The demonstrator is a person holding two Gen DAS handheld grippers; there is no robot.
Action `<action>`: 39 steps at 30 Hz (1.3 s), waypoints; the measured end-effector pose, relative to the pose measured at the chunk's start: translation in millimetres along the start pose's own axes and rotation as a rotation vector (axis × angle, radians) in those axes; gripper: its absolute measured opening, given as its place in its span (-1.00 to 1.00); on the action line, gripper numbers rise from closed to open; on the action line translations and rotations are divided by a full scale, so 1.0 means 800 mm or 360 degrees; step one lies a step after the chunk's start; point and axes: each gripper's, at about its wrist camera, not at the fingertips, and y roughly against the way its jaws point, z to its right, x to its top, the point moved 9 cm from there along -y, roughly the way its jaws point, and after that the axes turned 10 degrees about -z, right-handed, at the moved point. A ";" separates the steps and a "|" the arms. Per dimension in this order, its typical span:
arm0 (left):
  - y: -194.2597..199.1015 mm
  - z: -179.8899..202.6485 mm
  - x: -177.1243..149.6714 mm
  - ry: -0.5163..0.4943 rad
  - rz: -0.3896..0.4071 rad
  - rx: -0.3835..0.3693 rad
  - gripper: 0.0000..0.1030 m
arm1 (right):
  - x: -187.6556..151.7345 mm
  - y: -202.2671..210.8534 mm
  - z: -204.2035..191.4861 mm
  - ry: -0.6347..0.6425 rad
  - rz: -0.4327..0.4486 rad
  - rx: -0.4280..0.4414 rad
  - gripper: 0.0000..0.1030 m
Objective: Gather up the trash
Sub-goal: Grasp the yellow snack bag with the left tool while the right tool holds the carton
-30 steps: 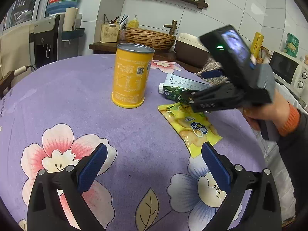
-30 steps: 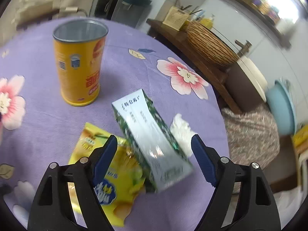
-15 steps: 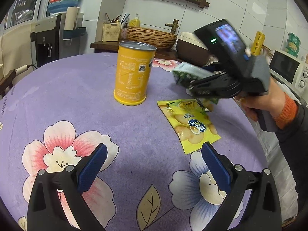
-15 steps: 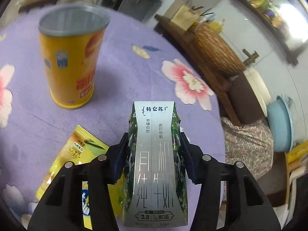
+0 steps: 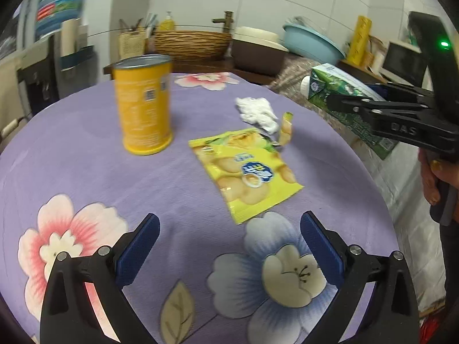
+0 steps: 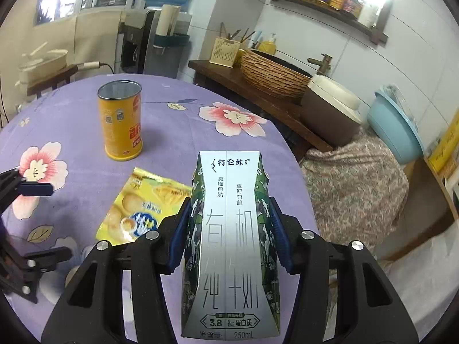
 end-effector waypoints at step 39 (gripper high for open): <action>-0.029 0.082 0.063 -0.0188 -0.0001 0.0020 -0.88 | -0.234 0.065 0.083 -0.0660 0.0057 0.0068 0.01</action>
